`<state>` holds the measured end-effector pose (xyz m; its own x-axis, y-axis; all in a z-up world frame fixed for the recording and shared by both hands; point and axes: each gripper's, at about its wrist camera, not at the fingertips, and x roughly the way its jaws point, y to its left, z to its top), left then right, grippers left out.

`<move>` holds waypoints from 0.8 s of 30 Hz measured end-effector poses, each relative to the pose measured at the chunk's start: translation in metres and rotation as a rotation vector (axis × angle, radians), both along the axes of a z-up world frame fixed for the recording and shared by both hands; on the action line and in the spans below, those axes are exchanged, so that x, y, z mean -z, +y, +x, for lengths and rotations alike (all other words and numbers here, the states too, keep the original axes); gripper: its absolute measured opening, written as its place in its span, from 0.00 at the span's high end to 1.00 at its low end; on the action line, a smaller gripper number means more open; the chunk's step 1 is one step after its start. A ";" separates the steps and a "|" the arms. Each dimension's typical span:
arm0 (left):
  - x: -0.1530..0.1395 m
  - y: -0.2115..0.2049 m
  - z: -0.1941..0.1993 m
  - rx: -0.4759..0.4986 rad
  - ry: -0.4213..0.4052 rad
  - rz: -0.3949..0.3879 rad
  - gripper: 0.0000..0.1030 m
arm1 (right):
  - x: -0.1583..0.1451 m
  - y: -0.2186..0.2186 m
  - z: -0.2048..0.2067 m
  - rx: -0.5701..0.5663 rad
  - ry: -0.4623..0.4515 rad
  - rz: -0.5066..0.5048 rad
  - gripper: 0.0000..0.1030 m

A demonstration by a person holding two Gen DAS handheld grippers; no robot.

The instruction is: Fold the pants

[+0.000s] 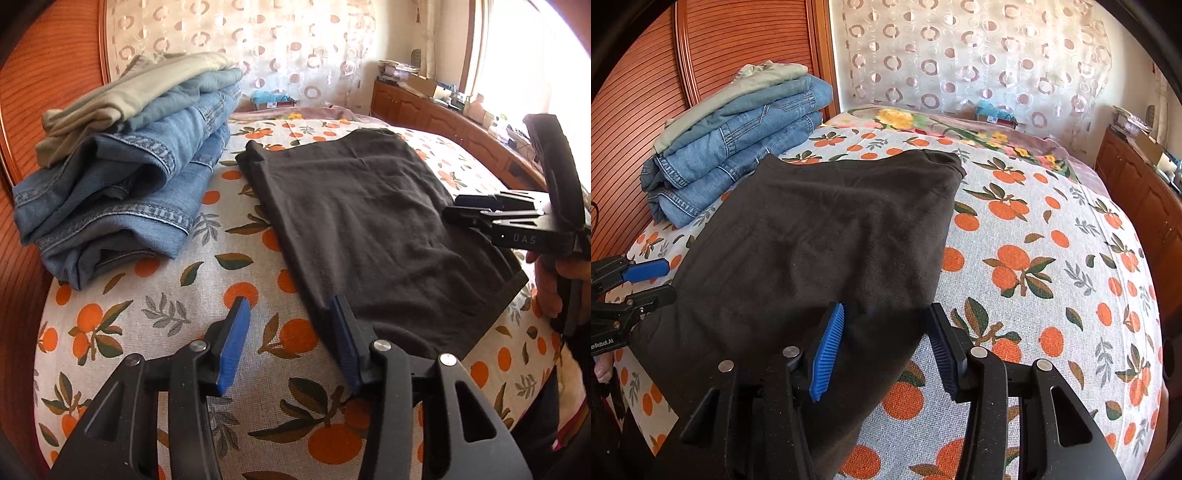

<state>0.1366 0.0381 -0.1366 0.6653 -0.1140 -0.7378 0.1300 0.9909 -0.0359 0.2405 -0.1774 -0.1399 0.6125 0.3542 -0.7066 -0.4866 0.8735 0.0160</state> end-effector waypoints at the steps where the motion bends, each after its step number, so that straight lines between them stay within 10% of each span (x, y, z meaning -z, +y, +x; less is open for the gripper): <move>1: -0.001 0.000 -0.003 0.001 -0.006 0.006 0.55 | 0.000 0.000 0.000 -0.006 0.002 0.002 0.49; 6: 0.000 0.006 -0.002 -0.008 0.003 -0.039 0.55 | 0.001 0.011 -0.004 -0.035 -0.014 -0.054 0.32; 24: -0.014 0.006 -0.039 0.014 -0.017 -0.093 0.55 | -0.018 -0.013 -0.043 -0.019 -0.022 0.075 0.31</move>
<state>0.0975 0.0438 -0.1226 0.6757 -0.1912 -0.7120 0.1453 0.9814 -0.1257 0.1975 -0.1907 -0.1220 0.6204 0.4170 -0.6643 -0.5038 0.8610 0.0700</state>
